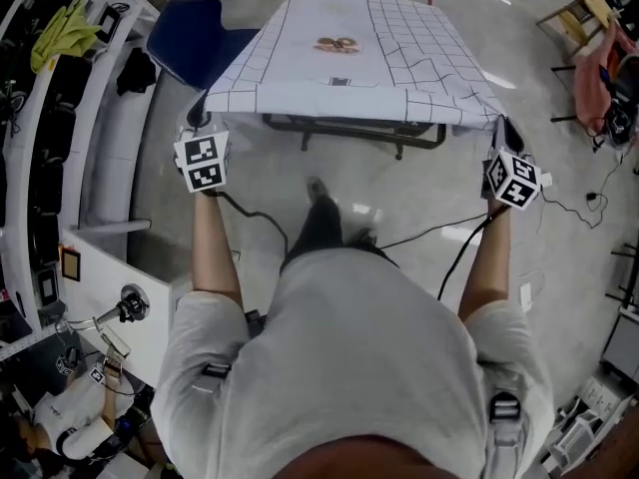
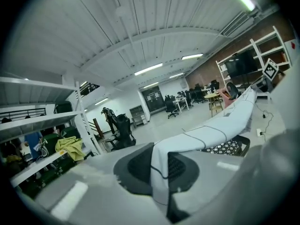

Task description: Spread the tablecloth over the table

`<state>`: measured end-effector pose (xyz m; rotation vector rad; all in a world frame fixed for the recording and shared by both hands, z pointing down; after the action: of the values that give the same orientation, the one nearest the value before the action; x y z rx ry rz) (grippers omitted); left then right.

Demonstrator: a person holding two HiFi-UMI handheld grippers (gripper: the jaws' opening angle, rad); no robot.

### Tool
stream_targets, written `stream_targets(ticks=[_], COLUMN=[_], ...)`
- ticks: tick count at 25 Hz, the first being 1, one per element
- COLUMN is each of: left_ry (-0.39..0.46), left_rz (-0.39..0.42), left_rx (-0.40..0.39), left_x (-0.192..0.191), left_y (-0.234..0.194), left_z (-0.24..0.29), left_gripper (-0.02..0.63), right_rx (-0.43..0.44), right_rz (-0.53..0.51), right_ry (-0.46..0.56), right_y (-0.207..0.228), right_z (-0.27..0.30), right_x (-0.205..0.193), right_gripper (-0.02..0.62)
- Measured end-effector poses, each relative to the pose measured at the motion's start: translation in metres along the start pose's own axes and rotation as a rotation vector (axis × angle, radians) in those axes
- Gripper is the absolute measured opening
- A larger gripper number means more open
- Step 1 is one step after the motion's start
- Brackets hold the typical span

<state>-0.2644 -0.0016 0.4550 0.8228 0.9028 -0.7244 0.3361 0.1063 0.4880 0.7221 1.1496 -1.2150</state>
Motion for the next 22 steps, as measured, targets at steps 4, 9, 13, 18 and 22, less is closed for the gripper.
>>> stream_targets(ticks=[4, 9, 13, 18, 22], left_ry=[-0.010, -0.031, -0.056, -0.085, -0.142], left_rz=[0.001, -0.026, -0.067, -0.131, -0.175], left_rx=[-0.023, -0.015, 0.022, 0.062, 0.072], left_x=[-0.010, -0.036, -0.056, -0.088, -0.112], left_y=[0.034, 0.051, 0.053, 0.053, 0.060], left_z=[-0.010, -0.025, -0.036, -0.046, -0.043], left_gripper=[0.021, 0.021, 0.020, 0.020, 0.021], right_rx=[0.006, 0.008, 0.020, 0.038, 0.042], right_rz=[-0.021, -0.016, -0.030, -0.033, -0.060], right_ry=[-0.026, -0.031, -0.051, -0.080, -0.098], right_y=[0.028, 0.027, 0.018, 0.003, -0.003], right_z=[-0.005, -0.020, -0.029, -0.040, -0.041], right_x=[-0.021, -0.040, -0.062, -0.092, -0.102], right_gripper=[0.007, 0.006, 0.007, 0.008, 0.008])
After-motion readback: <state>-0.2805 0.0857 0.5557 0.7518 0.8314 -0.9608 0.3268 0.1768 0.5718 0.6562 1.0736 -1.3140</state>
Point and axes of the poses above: the fingertips, and each gripper's own axes: z forward along the fingers, y to its right, x out of its top, the point moved 1 cm from there along -z, backward along the fingers, and after that the axes turned 12 degrees about -x, right-handed, at the moved point
